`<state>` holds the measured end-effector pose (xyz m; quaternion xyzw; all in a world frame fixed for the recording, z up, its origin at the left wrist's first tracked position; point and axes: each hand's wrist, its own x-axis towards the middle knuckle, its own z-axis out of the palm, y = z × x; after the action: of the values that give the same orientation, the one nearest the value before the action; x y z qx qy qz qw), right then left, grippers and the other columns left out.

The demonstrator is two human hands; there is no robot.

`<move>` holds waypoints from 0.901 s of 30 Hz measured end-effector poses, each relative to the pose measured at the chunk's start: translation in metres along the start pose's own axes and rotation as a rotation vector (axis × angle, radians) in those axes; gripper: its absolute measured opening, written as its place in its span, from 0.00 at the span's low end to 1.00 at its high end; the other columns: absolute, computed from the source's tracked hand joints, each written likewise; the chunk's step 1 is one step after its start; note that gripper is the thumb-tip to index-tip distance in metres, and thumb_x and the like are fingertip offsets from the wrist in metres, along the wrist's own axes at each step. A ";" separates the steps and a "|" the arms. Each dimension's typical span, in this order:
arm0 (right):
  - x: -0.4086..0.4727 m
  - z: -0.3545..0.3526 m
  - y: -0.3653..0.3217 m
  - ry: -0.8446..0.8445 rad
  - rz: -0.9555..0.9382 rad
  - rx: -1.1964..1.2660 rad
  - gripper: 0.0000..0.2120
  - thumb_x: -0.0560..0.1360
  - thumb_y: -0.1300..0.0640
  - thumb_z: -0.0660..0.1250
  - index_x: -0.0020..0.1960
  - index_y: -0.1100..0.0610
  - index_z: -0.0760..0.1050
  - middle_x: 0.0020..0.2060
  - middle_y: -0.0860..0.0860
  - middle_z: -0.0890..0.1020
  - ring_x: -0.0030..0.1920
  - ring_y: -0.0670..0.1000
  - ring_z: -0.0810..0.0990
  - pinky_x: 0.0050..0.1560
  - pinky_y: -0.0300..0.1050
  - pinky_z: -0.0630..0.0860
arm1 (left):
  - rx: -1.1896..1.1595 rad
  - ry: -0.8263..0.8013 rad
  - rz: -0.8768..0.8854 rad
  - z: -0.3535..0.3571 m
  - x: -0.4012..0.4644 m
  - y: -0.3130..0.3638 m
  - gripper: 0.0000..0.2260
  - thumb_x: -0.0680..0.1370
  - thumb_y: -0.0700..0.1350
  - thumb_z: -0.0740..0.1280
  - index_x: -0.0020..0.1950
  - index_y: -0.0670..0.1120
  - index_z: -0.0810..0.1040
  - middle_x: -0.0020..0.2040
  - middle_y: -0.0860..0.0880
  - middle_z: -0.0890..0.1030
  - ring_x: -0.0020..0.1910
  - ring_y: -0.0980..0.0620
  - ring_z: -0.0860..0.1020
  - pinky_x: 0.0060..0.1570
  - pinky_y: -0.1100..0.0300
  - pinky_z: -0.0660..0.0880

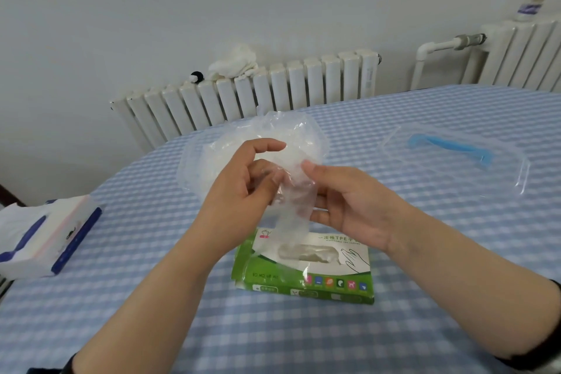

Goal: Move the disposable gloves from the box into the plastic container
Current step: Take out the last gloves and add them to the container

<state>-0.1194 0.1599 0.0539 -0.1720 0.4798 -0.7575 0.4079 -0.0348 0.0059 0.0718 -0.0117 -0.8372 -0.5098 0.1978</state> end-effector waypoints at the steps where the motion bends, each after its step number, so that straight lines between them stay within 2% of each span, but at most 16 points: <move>1: 0.001 -0.001 0.001 0.033 -0.020 0.005 0.17 0.72 0.53 0.68 0.56 0.63 0.79 0.51 0.58 0.84 0.49 0.54 0.83 0.49 0.47 0.81 | -0.001 -0.008 0.007 0.000 -0.001 0.002 0.14 0.80 0.36 0.65 0.59 0.54 0.73 0.38 0.51 0.83 0.35 0.57 0.78 0.43 0.67 0.74; 4: 0.006 -0.005 0.002 0.142 -0.120 0.077 0.12 0.69 0.55 0.70 0.49 0.61 0.80 0.47 0.59 0.83 0.46 0.55 0.81 0.49 0.48 0.81 | -0.014 -0.012 -0.001 0.000 -0.004 0.006 0.16 0.77 0.35 0.68 0.59 0.53 0.73 0.38 0.47 0.84 0.34 0.56 0.79 0.40 0.66 0.76; 7: 0.006 -0.006 -0.002 0.180 -0.234 0.100 0.07 0.70 0.55 0.69 0.44 0.59 0.79 0.40 0.53 0.84 0.40 0.49 0.81 0.44 0.43 0.81 | -0.060 0.024 -0.047 -0.002 -0.005 0.006 0.18 0.72 0.40 0.72 0.59 0.52 0.73 0.35 0.43 0.81 0.33 0.52 0.79 0.40 0.67 0.76; 10: 0.003 -0.003 -0.003 0.168 -0.296 0.071 0.08 0.72 0.56 0.67 0.46 0.61 0.76 0.45 0.54 0.86 0.40 0.47 0.83 0.42 0.41 0.81 | -0.045 0.060 -0.086 -0.004 -0.006 0.001 0.20 0.68 0.46 0.73 0.58 0.53 0.74 0.31 0.48 0.79 0.33 0.50 0.79 0.41 0.63 0.78; 13: 0.001 0.000 -0.003 0.140 -0.337 0.083 0.05 0.73 0.57 0.66 0.43 0.59 0.73 0.47 0.55 0.86 0.42 0.48 0.84 0.42 0.40 0.81 | 0.006 0.083 -0.100 -0.005 -0.006 -0.003 0.17 0.73 0.43 0.73 0.58 0.55 0.74 0.32 0.49 0.79 0.36 0.45 0.78 0.43 0.56 0.76; 18: 0.000 -0.003 -0.008 0.099 -0.406 0.128 0.10 0.67 0.62 0.68 0.45 0.56 0.70 0.36 0.52 0.82 0.37 0.50 0.82 0.40 0.41 0.80 | 0.092 0.078 -0.081 -0.011 -0.009 0.000 0.14 0.77 0.43 0.69 0.60 0.55 0.73 0.37 0.51 0.84 0.32 0.62 0.75 0.39 0.66 0.71; 21: -0.001 -0.005 -0.014 0.135 -0.501 -0.041 0.14 0.67 0.62 0.69 0.52 0.56 0.72 0.36 0.50 0.81 0.36 0.50 0.80 0.42 0.43 0.78 | 0.177 0.048 -0.064 -0.016 -0.011 0.000 0.12 0.79 0.44 0.66 0.61 0.56 0.72 0.41 0.59 0.85 0.29 0.63 0.73 0.35 0.72 0.68; 23: -0.002 -0.008 -0.020 0.171 -0.590 -0.197 0.14 0.69 0.62 0.70 0.53 0.54 0.73 0.37 0.49 0.80 0.38 0.49 0.79 0.46 0.44 0.78 | 0.214 0.007 -0.084 -0.019 -0.010 0.001 0.13 0.80 0.44 0.64 0.62 0.58 0.71 0.43 0.63 0.84 0.32 0.60 0.76 0.36 0.74 0.68; 25: -0.005 -0.012 -0.025 0.192 -0.671 -0.366 0.14 0.72 0.65 0.70 0.54 0.53 0.73 0.39 0.51 0.78 0.41 0.50 0.78 0.50 0.46 0.78 | 0.240 -0.036 -0.112 -0.020 -0.008 0.000 0.14 0.81 0.43 0.64 0.64 0.59 0.70 0.45 0.65 0.84 0.34 0.53 0.77 0.34 0.73 0.69; 27: -0.008 -0.014 -0.031 0.189 -0.726 -0.522 0.14 0.75 0.66 0.69 0.54 0.51 0.72 0.39 0.52 0.77 0.42 0.54 0.78 0.51 0.45 0.77 | 0.254 -0.059 -0.135 -0.021 -0.006 -0.002 0.15 0.81 0.43 0.63 0.64 0.60 0.69 0.45 0.65 0.84 0.42 0.41 0.79 0.32 0.69 0.71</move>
<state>-0.1376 0.1810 0.0745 -0.3563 0.5985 -0.7174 0.0136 -0.0233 -0.0121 0.0769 0.0550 -0.8994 -0.4111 0.1383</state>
